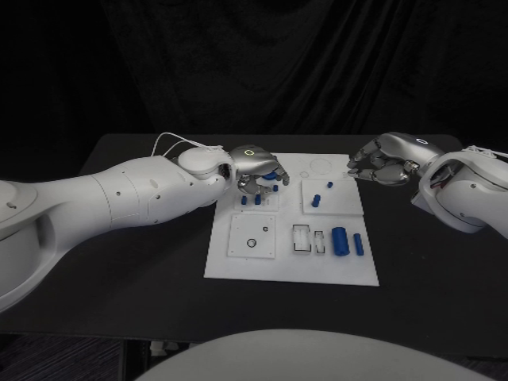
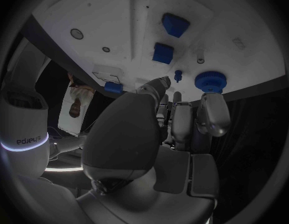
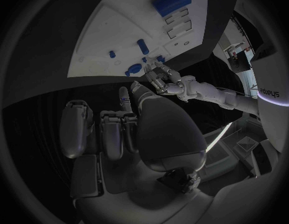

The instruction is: Assemble the parts on the task board

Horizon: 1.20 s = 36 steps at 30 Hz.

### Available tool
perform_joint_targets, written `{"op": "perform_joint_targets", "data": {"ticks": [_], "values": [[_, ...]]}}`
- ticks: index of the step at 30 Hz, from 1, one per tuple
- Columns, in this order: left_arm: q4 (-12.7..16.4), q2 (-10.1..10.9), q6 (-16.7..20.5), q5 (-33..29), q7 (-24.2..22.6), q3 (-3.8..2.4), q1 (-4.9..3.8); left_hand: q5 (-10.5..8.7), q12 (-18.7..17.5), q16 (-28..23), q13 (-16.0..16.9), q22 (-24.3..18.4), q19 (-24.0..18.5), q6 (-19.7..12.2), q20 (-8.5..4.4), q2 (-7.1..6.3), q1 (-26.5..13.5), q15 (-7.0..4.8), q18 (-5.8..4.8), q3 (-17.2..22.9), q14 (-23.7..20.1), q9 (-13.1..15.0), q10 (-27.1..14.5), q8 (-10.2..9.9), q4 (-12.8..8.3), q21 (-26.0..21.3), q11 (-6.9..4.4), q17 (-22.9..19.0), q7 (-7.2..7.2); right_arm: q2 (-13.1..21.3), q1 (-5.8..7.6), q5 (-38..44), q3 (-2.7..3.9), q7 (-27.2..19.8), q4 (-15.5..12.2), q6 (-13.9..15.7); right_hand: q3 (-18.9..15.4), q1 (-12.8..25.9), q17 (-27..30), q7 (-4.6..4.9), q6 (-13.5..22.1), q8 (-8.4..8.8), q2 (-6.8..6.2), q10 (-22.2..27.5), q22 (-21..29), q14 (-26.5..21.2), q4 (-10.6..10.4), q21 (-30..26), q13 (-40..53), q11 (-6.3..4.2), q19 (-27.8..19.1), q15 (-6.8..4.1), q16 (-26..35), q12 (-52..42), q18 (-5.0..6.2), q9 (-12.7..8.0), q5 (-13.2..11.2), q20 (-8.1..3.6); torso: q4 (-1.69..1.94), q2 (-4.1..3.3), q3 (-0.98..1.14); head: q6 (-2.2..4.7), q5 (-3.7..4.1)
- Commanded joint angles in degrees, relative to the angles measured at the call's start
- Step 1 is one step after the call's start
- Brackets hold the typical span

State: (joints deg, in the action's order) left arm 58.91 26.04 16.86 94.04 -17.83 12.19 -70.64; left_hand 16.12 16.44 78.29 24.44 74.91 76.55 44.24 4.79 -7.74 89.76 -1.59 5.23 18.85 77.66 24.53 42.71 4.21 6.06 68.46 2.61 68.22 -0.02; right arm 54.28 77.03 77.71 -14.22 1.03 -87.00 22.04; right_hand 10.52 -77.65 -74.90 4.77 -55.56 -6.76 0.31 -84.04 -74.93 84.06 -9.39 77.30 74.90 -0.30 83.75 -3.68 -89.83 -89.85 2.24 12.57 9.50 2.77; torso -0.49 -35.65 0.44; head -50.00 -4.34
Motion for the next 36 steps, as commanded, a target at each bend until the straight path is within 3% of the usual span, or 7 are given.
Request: {"op": "perform_joint_targets", "data": {"ticks": [1,9,23,28,36], "values": [[-0.68,-0.68,-0.93,2.1,0.89,-0.06,0.07,0.37,0.36,0.21,-0.13,8.61,0.29,0.69,-0.04,-0.26,-0.26,0.11,-0.31,0.28,0.23,-0.18,0.45,0.32,-0.24,0.09,0.08,-0.08,0.0,-0.09,-0.13,0.04,0.04,0.37,-0.08,0.29,-0.31,0.43,-15.1,-0.11,-0.48,-0.23,-0.05,-5.96,-11.07,5.94,0.16,-0.28,15.1,-0.14,-0.05,-0.05,-0.17,-0.15,0.79,0.09,0.13,-0.05,-0.13,-0.39,0.09,0.0,0.0],[-2.38,-2.28,-1.86,2.21,1.12,-0.07,0.06,0.65,1.11,0.13,0.01,8.54,0.13,2.99,0.0,-0.37,-0.68,0.22,-0.27,0.99,0.03,-0.63,1.7,0.95,-0.82,-0.13,0.2,-0.38,0.29,-0.5,-0.13,0.04,0.04,0.63,0.02,-0.05,-0.22,0.33,-15.1,-0.11,-0.5,-0.21,0.03,-5.96,-11.06,5.94,0.26,-0.31,15.1,-0.14,-0.06,-0.05,-0.17,-0.15,0.8,0.09,0.15,-0.05,-0.38,-0.78,0.3,0.0,-0.23],[-4.56,-3.4,-2.49,2.23,1.77,-0.07,0.06,0.58,2.71,0.15,1.2,8.58,0.24,5.95,-0.06,-0.31,-1.47,0.05,-0.28,1.59,-0.03,-0.51,3.48,1.93,-1.3,0.04,-0.01,-0.65,1.2,-0.96,-0.13,0.04,0.04,0.76,0.27,-0.33,-0.18,0.28,-15.1,-0.11,-0.51,-0.2,0.07,-5.96,-11.04,5.94,0.3,-0.39,15.1,-0.14,-0.1,-0.05,-0.17,-0.15,0.82,0.08,0.16,-0.05,-0.53,-0.88,0.31,0.0,0.08],[-5.1,-3.57,-2.77,2.23,1.98,-0.07,0.06,0.57,2.75,-0.15,1.24,8.48,0.04,6.0,-0.07,-0.31,-1.51,0.05,-0.21,1.6,-0.35,-0.51,3.52,1.94,-1.31,-0.28,-0.01,-1.23,1.2,-1.1,-0.13,0.04,0.04,0.79,0.36,-0.44,-0.18,0.28,-15.1,-0.11,-0.51,-0.2,0.07,-5.96,-11.04,5.94,0.3,-0.39,15.1,-0.14,-0.1,-0.05,-0.17,-0.15,0.82,0.08,0.16,-0.05,-0.94,-1.11,0.38,0.0,-0.39],[-6.03,-4.07,-2.85,2.23,1.93,-0.07,0.07,0.43,3.03,-0.22,1.46,8.55,0.22,6.62,-0.09,-0.11,-1.71,-0.02,-0.27,1.79,-0.34,-0.43,4.05,2.15,-1.34,-0.03,-0.18,-1.32,1.4,-1.38,-0.14,0.04,0.04,0.81,0.44,-0.66,-0.18,0.28,-15.1,-0.11,-0.51,-0.19,0.07,-5.96,-11.04,5.94,0.31,-0.4,15.1,-0.14,-0.11,-0.05,-0.17,-0.15,0.82,0.08,0.16,-0.06,-0.89,-1.11,0.39,0.0,-0.2]]}}
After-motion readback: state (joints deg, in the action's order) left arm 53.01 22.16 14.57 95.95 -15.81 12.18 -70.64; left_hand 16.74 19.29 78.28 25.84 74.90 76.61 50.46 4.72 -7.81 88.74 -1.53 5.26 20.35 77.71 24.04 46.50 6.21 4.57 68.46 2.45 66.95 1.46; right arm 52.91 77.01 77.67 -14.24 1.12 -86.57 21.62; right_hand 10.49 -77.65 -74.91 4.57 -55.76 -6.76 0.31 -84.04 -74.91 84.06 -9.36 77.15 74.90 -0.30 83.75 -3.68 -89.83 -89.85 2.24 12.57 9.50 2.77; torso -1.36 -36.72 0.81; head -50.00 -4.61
